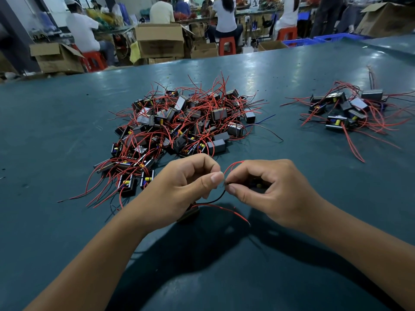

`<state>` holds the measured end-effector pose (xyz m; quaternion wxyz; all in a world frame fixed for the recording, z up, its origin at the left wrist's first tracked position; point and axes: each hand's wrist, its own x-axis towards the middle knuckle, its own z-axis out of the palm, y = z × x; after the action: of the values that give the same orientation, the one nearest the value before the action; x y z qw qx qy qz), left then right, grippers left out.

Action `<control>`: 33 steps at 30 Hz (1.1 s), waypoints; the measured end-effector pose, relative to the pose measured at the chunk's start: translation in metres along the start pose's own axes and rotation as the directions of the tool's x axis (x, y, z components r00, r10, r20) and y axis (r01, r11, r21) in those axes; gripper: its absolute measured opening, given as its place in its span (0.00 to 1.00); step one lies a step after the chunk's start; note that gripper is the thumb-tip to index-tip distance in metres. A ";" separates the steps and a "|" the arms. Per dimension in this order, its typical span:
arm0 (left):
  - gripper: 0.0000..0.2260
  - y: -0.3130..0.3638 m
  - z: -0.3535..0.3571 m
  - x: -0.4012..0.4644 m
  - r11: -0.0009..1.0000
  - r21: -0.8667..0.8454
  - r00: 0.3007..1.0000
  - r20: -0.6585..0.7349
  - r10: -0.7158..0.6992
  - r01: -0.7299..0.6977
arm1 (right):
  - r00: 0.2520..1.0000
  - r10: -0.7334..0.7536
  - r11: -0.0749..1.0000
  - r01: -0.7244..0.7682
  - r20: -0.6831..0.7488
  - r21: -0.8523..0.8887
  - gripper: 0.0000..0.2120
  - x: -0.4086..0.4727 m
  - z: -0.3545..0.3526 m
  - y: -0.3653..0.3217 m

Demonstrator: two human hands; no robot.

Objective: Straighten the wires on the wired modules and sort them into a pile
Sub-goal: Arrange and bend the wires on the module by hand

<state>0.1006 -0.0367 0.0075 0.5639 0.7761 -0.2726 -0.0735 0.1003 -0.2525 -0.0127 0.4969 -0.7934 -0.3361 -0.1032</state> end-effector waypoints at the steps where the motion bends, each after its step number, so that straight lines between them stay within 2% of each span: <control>1: 0.08 0.000 0.000 0.000 1.000 -0.007 1.000 -0.006 -0.001 0.001 | 1.000 0.001 1.000 -0.001 0.002 0.011 0.01 0.000 0.000 0.000; 8: 0.08 -0.001 0.001 0.000 0.999 0.051 1.000 -0.001 0.019 -0.019 | 1.000 0.004 1.000 -0.004 0.021 0.002 0.01 0.000 -0.001 0.002; 13: 0.08 -0.003 -0.002 0.000 0.952 0.303 0.997 -0.050 0.057 -0.039 | 0.999 0.014 1.000 -0.014 0.034 0.005 0.01 0.001 -0.001 0.004; 17: 0.06 -0.002 -0.003 -0.001 0.929 0.352 0.991 -0.029 0.130 -0.112 | 0.998 0.046 0.998 -0.047 0.034 0.035 0.01 0.000 0.001 0.006; 25: 0.10 -0.002 -0.007 0.000 0.897 0.416 0.986 0.001 0.166 -0.151 | 0.996 0.080 0.992 -0.083 0.037 0.092 0.01 0.000 0.000 0.008; 33: 0.05 -0.002 -0.006 0.001 0.825 0.511 0.960 0.005 0.278 -0.242 | 0.995 0.088 0.990 -0.091 0.037 0.104 0.01 0.001 0.001 0.008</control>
<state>0.1047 -0.0320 0.0085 0.3541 0.8543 -0.3656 0.1052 0.1060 -0.2531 -0.0187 0.5368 -0.7819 -0.3132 -0.0500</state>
